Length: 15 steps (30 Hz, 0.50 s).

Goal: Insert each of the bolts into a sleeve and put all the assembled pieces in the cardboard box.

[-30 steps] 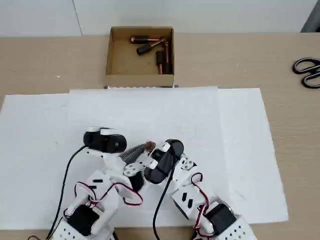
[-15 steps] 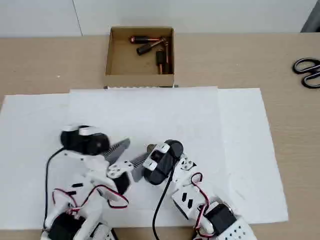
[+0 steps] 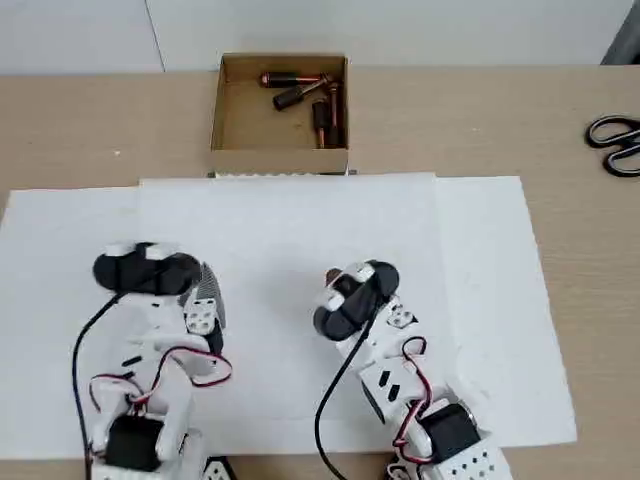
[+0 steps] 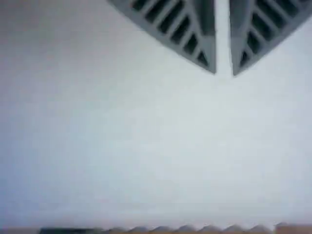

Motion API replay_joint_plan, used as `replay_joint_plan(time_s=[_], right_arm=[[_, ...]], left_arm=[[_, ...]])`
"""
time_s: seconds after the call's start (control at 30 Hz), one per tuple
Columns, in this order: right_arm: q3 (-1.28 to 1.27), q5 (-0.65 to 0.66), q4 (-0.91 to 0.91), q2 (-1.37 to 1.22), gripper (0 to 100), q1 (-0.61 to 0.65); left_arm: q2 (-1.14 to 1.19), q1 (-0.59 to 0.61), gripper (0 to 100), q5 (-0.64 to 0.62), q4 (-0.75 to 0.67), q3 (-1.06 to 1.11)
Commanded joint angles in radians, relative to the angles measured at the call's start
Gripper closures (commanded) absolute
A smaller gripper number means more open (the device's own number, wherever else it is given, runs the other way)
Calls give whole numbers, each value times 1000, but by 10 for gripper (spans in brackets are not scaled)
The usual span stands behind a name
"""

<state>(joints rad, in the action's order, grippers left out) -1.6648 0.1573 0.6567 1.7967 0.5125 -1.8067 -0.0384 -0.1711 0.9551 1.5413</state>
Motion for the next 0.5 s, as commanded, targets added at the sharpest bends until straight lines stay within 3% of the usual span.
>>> replay_joint_plan(time_s=[0.0, 0.13, 0.27, 0.47], right_arm=[[55, -83, -30, 18, 995, -64], [150, -127, -56, 12, 995, -119], [229, -91, -131, -30, 995, -171], [362, -44, -282, -331, 995, -194]], left_arm=[[-11, 64, 994, 77, -141, 130], [-11, 44, 994, 75, -144, 139], [-9, 28, 994, 58, -84, 139], [-11, 68, 994, -28, -66, 139]])
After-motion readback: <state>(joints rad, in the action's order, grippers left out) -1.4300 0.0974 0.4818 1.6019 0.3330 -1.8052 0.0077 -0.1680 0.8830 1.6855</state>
